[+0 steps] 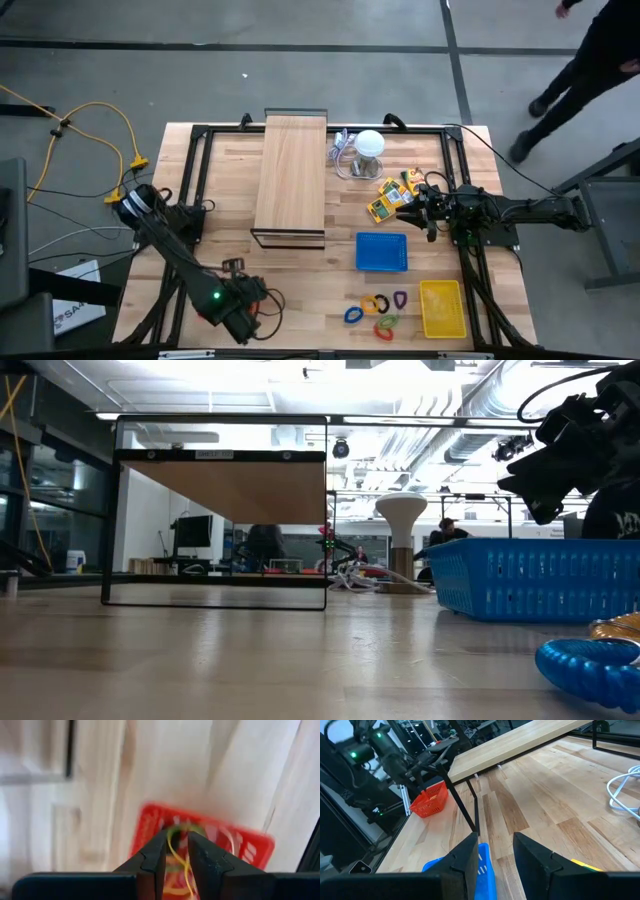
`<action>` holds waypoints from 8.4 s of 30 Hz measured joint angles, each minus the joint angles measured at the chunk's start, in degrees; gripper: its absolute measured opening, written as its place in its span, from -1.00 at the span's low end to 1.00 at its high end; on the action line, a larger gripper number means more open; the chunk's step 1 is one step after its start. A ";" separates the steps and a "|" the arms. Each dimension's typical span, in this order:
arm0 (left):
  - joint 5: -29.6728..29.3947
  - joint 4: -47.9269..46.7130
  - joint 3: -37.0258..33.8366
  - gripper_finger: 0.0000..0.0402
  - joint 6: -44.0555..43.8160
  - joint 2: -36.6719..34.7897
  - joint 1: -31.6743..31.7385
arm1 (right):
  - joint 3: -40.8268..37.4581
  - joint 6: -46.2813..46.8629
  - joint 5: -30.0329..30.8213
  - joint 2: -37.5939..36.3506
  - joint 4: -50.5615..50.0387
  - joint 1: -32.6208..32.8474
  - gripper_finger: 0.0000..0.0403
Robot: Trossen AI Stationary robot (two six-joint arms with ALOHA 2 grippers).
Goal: Pick & Place Office Desk Supplies
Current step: Put the bottom yellow crayon box into the blue bin
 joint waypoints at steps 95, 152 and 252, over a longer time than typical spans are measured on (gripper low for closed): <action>-14.92 32.05 0.04 -0.62 19.98 -10.54 9.66 | 0.00 0.00 0.03 -0.02 0.00 0.01 -0.45; -14.89 42.90 0.04 -0.62 20.00 -10.52 9.66 | 28.32 -36.33 7.34 28.87 -16.38 0.04 -0.45; -14.87 43.96 0.04 -0.62 20.00 -10.52 9.64 | 36.76 -8.33 -5.27 45.36 -37.68 -30.52 -0.45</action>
